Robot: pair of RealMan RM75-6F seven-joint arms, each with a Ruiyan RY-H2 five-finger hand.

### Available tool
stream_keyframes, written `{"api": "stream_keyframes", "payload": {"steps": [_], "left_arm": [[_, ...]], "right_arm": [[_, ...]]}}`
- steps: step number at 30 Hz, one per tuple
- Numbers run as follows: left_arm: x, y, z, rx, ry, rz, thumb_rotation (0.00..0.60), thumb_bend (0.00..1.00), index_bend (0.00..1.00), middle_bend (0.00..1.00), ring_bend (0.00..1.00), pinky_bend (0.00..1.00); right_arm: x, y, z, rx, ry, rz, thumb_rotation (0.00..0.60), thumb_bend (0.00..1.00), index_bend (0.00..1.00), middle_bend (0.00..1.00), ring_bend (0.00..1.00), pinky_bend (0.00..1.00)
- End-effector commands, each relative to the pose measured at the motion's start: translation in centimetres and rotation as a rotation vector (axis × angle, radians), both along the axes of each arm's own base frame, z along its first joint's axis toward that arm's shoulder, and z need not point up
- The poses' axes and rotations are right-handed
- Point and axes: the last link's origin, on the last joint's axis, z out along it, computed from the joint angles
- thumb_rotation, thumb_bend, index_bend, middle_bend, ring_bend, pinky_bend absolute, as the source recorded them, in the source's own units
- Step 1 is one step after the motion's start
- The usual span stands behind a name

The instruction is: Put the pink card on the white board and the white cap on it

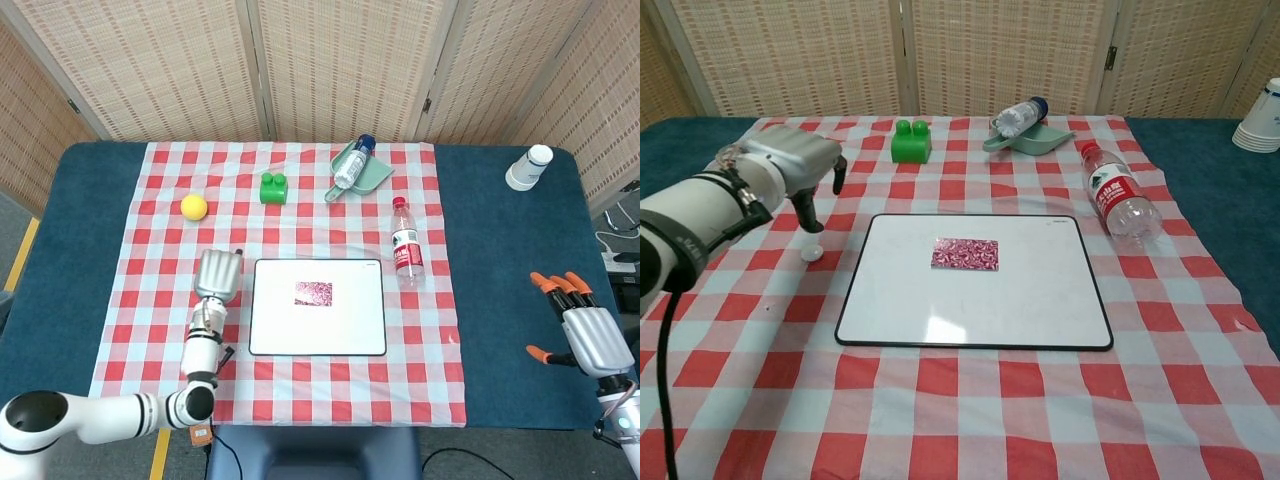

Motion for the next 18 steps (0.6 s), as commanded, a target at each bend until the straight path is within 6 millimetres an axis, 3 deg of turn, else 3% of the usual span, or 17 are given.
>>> {"api": "stream_keyframes", "payload": {"steps": [1,7,18], "left_arm": [[-1.6,-0.2,0.6,-0.022,-0.014,0.032,0.6,0.24,0.39,1.0,1.0,1.0],[-3.4,-0.1,1.6,-0.027,-0.048,0.084,0.6,0.24,0.39,1.0,1.0,1.0],[-3.1,-0.7,0.5,-0.058,-0.059,0.108,0.6,0.24,0.4,1.0,1.0,1.0]], "right_arm": [[0.0,0.0,-0.1,-0.002,0.0,-0.004,0.6,0.03,0.04,0.15,0.07,0.07],[0.0,-0.2,-0.2,-0.003,0.003,-0.008,0.6,0.03,0.04,0.15,0.07,0.07],[-0.1,-0.4,-0.1,-0.008,0.003,-0.015,0.6,0.03,0.04,0.15,0.07,0.07]]}}
